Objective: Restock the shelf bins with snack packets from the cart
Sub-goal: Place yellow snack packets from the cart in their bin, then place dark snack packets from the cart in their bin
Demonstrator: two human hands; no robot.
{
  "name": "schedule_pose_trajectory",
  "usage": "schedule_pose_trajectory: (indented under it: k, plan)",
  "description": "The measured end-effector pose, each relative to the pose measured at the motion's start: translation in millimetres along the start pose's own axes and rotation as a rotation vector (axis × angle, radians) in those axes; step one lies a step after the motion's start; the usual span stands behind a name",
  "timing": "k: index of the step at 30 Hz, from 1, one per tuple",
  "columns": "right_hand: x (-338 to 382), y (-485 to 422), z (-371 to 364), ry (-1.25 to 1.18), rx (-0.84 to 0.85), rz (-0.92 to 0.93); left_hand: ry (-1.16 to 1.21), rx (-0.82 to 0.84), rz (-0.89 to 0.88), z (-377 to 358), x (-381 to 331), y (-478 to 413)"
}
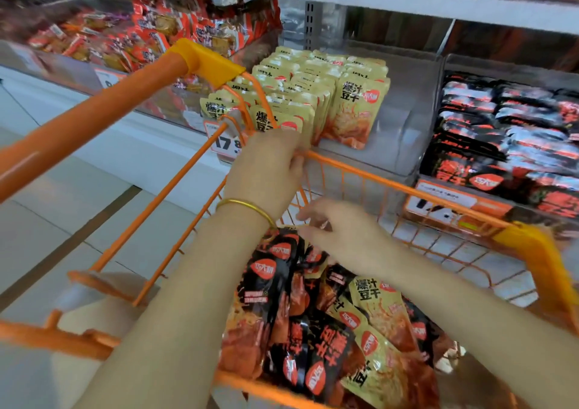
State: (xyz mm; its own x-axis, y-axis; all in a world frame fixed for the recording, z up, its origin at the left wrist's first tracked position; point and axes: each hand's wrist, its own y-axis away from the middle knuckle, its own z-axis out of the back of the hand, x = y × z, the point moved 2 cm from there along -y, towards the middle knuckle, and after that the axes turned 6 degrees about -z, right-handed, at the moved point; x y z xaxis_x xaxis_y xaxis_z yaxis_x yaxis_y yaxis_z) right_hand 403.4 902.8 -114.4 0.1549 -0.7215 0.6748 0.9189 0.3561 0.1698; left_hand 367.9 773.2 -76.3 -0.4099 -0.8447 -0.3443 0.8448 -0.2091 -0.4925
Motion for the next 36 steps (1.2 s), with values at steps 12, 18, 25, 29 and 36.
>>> schedule_pose_trajectory:
  k: [12,18,25,29,36]
  plan:
    - [-21.7,-3.1,-10.9,-0.308,0.167,-0.178,0.18,0.321,0.103,-18.5,-2.5,18.5]
    - [-27.2,23.0,46.3,-0.339,-0.062,-0.118,0.385,0.417,0.09,-11.2,-25.5,18.1]
    - [-37.9,76.6,89.5,-0.545,-0.07,-0.008,0.648,0.231,0.027,-3.5,-86.1,-12.3]
    - [-67.1,95.9,139.1,-0.751,-0.33,-0.143,0.735,0.06,0.03,-31.5,-132.6,-45.6]
    - [-170.9,87.8,245.1,-1.116,-0.828,-0.398,0.172,0.044,-0.411,-88.1,-187.0,-68.0]
